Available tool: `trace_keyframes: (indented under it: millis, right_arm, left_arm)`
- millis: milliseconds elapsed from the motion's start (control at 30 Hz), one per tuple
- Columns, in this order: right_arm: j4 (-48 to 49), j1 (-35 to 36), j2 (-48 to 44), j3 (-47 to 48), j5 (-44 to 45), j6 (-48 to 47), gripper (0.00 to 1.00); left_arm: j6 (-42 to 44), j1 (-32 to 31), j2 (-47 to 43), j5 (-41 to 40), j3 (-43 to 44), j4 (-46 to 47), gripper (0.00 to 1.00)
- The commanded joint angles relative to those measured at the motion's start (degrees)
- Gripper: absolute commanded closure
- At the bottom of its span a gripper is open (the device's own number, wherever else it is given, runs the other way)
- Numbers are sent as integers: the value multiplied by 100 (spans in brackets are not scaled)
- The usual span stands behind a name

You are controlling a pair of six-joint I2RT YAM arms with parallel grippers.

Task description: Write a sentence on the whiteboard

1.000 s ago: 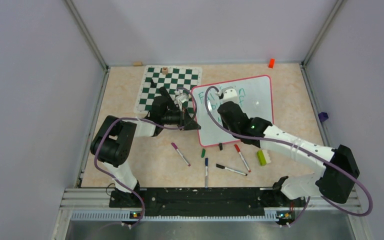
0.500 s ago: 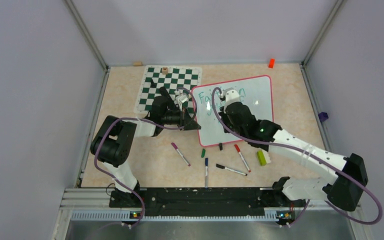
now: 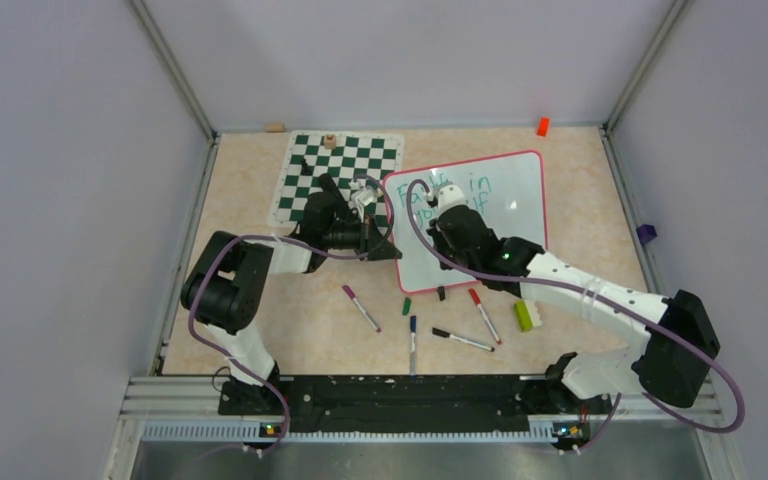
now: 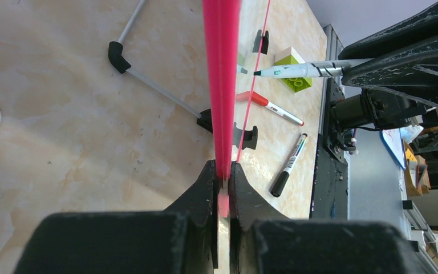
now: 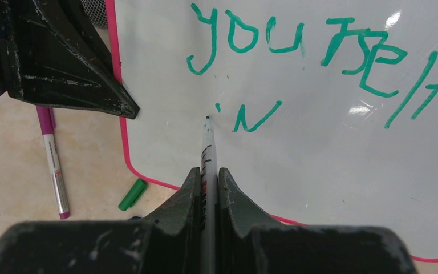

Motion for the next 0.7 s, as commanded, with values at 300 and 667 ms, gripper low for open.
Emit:
trace_keyframes:
  millis: [300,667]
  right_arm:
    - [273,-37,27,86,389,-20,100]
    - [282,-40,115,33,414,2,100]
  left_arm:
    - [55,-25,-142,-68,-70,57,100]
    - [56,-24,-144,-72,-56,60,100]
